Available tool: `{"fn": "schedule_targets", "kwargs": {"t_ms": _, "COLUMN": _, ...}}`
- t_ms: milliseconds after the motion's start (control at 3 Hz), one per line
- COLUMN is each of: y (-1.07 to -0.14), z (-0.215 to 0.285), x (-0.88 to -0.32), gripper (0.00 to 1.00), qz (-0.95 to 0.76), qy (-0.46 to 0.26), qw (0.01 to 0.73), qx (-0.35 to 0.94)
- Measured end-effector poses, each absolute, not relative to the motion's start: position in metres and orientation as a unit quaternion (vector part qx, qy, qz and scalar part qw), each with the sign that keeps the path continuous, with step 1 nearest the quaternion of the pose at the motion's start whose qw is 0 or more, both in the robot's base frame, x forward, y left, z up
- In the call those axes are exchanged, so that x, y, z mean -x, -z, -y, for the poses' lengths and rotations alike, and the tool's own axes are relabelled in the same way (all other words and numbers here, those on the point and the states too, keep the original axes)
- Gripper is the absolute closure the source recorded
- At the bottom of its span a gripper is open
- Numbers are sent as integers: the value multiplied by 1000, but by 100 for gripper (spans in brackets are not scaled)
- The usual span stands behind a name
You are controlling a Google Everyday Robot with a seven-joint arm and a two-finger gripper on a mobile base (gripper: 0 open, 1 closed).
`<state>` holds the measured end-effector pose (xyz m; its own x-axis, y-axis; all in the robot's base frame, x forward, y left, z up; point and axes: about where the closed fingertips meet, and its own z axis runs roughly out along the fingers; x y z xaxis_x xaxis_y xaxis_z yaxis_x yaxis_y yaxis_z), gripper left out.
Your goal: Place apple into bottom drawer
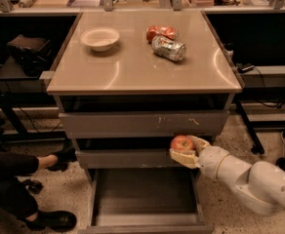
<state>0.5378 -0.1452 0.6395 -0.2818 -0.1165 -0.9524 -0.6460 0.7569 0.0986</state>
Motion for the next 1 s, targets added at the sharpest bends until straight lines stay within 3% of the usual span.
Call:
{"fn": "schedule_targets", "kwargs": {"t_ms": 667, "y": -548, "z": 153, "x": -536, "gripper": 100, "qz": -795, "qy": -225, "qw": 545, "qx": 143}}
{"fn": "schedule_targets", "kwargs": {"t_ms": 1000, "y": -548, "z": 153, "x": -536, "gripper": 100, "qz": -795, "qy": -225, "qw": 545, "qx": 143}}
